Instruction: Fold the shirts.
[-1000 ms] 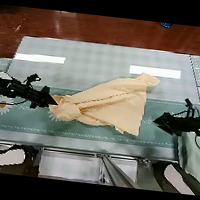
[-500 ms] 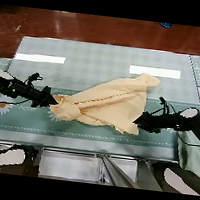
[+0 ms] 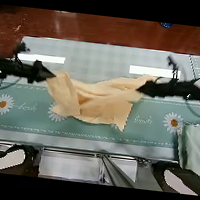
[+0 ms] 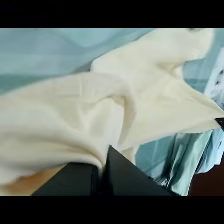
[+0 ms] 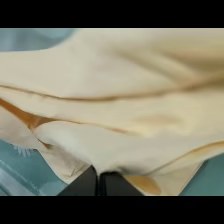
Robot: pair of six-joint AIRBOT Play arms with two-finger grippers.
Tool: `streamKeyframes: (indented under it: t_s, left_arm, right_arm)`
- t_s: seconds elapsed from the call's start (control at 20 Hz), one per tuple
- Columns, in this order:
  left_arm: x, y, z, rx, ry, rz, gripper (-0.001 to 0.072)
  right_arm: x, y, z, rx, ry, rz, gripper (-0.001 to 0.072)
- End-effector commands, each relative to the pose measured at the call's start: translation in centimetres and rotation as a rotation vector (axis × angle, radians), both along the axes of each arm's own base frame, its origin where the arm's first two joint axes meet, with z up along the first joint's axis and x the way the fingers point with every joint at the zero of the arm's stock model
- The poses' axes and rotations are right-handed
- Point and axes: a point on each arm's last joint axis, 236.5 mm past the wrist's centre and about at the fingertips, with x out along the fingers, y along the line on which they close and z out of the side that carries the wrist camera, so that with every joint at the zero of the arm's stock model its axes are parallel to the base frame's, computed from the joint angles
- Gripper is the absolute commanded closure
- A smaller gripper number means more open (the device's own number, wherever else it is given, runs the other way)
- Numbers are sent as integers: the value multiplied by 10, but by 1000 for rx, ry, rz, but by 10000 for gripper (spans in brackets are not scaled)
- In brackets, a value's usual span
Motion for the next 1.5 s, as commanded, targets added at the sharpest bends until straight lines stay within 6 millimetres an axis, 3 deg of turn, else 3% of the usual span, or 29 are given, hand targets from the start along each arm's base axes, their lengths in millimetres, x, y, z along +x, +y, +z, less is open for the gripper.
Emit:
streamKeyframes:
  t_s: [0.0,0.1,0.2,0.25,0.3,0.4,0.55,0.7,0.85,1.1,1.25,1.45]
  left_arm:
    - [23,-4,152,-9,-387,23,647]
    - [11,-5,229,48,-588,20,647]
    - [-11,-1,295,108,-765,48,647]
    - [-24,4,322,147,-842,74,647]
    - [-37,11,345,196,-910,115,647]
    - [-63,31,372,329,-1000,213,674]
    - [-99,64,378,586,-1017,361,685]
    - [-132,58,382,702,-1049,365,686]
    - [-167,46,375,759,-1056,310,686]
    - [-214,39,339,751,-931,234,686]
    - [-200,38,295,739,-788,172,686]
    - [-145,25,183,620,-522,55,685]
  right_arm:
    - [30,-24,161,-102,-367,-48,691]
    - [18,-35,253,-149,-577,-83,691]
    - [-14,-43,326,-186,-758,-116,691]
    - [-32,-47,352,-206,-831,-139,691]
    - [-50,-52,373,-223,-892,-165,691]
    - [-89,-75,399,-292,-977,-261,691]
    - [-139,-113,417,-388,-1029,-425,690]
    - [-180,-142,415,-469,-1016,-532,690]
    - [-204,-154,402,-511,-969,-560,690]
    - [-203,-153,364,-539,-828,-516,690]
    - [-178,-146,316,-547,-682,-445,690]
    - [-119,-138,239,-533,-531,-383,692]
